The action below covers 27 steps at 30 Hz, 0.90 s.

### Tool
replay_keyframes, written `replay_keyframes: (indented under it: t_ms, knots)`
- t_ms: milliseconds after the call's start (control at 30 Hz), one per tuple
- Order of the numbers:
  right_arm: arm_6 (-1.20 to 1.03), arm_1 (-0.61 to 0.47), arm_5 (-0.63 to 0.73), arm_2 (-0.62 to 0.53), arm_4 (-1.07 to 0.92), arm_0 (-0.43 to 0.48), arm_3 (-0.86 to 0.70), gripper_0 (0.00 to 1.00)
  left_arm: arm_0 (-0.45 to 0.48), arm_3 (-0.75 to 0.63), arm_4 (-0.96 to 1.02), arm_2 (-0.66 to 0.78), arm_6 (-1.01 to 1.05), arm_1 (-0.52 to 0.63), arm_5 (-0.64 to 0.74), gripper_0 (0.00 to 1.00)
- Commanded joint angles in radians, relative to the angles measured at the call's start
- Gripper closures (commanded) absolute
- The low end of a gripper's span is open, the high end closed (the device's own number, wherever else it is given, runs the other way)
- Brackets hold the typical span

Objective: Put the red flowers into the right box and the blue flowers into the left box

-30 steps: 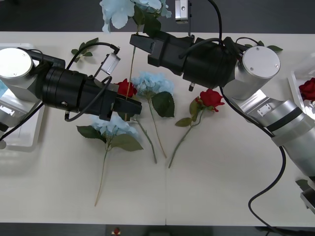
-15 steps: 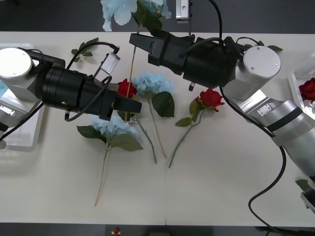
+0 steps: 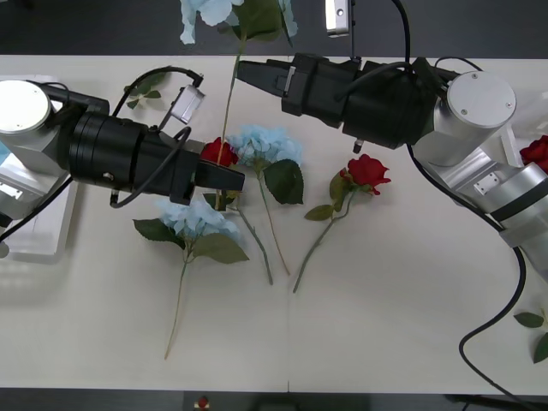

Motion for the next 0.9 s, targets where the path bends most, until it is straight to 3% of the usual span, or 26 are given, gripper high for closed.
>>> replay_keyframes:
  t_ms: [33,267,467,767,900]
  knots:
    - [0.052,-0.016,0.004,-0.022,-0.012,-0.043,-0.018,0.0,-0.005,-0.033,0.012,0.054,0.052,0.034,0.018,1.0]
    - [0.036,-0.077,0.099,-0.022,-0.102,-0.058,-0.018,0.0,0.034,-0.033,0.007,0.155,0.055,0.092,0.079,1.0]
    - [-0.169,-0.129,0.136,-0.012,-0.092,-0.081,-0.029,0.0,0.073,-0.033,-0.1,0.353,0.056,0.141,0.202,1.0]
    - [-0.789,-0.232,0.156,0.066,0.186,-0.117,-0.128,0.02,0.156,-0.033,-0.378,0.689,0.056,0.241,0.363,1.0]
    - [-1.07,-0.24,0.28,0.047,0.329,-0.118,-0.158,0.02,0.223,-0.033,-0.501,0.776,0.052,0.314,0.355,1.0]
